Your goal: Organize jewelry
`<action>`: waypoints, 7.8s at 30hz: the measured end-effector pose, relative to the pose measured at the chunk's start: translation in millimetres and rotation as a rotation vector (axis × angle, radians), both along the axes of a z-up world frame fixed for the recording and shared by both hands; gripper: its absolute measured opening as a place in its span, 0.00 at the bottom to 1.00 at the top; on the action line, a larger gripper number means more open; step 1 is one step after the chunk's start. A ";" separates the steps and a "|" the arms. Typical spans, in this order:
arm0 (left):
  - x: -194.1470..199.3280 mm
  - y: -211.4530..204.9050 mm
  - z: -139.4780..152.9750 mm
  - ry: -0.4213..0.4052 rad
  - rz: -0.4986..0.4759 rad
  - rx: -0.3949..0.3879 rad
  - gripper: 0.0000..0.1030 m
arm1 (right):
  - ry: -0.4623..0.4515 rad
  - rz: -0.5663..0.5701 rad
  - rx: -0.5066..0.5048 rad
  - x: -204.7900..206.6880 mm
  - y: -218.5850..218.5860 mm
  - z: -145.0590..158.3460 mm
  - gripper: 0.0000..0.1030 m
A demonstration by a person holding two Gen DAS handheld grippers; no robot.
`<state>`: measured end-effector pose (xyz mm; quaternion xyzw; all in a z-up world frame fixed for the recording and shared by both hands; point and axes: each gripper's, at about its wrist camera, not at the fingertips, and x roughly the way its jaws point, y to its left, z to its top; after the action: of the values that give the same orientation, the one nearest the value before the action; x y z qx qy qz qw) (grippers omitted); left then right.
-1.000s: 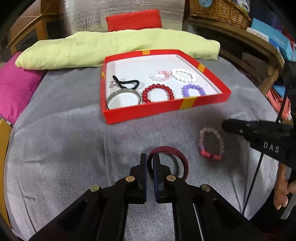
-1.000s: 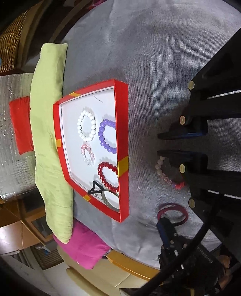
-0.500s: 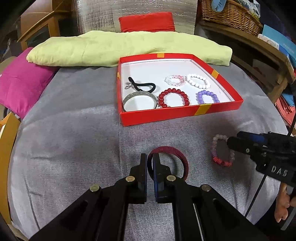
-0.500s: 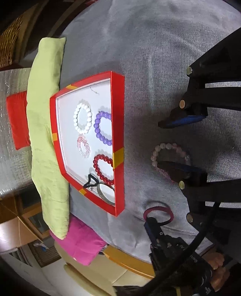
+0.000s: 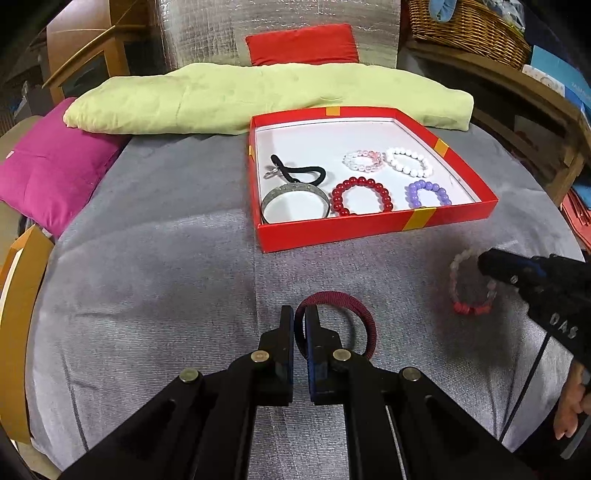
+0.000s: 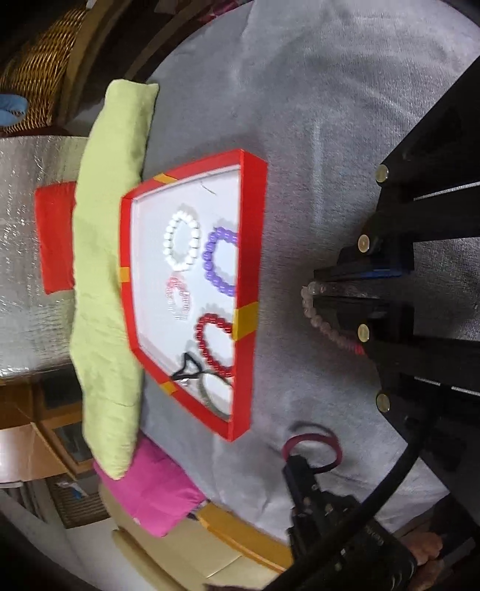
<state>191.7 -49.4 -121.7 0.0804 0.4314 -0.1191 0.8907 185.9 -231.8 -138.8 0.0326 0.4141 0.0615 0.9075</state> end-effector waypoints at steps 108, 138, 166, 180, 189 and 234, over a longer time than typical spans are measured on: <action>13.6 30.0 2.2 0.058 0.060 -0.070 0.06 | 0.047 -0.027 0.152 8.9 4.9 0.7 0.08; 24.6 34.1 -18.8 0.122 0.066 -0.094 0.07 | 0.060 0.039 -0.015 6.5 14.4 -15.3 0.08; 22.2 30.7 21.2 -0.079 0.079 -0.117 0.05 | -0.153 0.022 0.223 -12.5 -31.7 41.2 0.08; 26.8 11.3 31.6 -0.120 0.072 -0.116 0.05 | -0.196 0.003 0.286 -12.4 -38.9 54.6 0.08; 34.0 2.1 39.5 -0.163 0.080 -0.097 0.05 | -0.213 0.008 0.295 5.1 -32.2 62.4 0.08; 108.6 -40.8 38.4 -0.176 0.156 -0.015 0.05 | -0.252 -0.144 0.405 141.5 -70.4 71.6 0.08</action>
<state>300.3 -90.2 -83.3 0.0499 0.3554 -0.0452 0.9323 327.4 -302.2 -67.2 0.2352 0.2737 0.0821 0.9290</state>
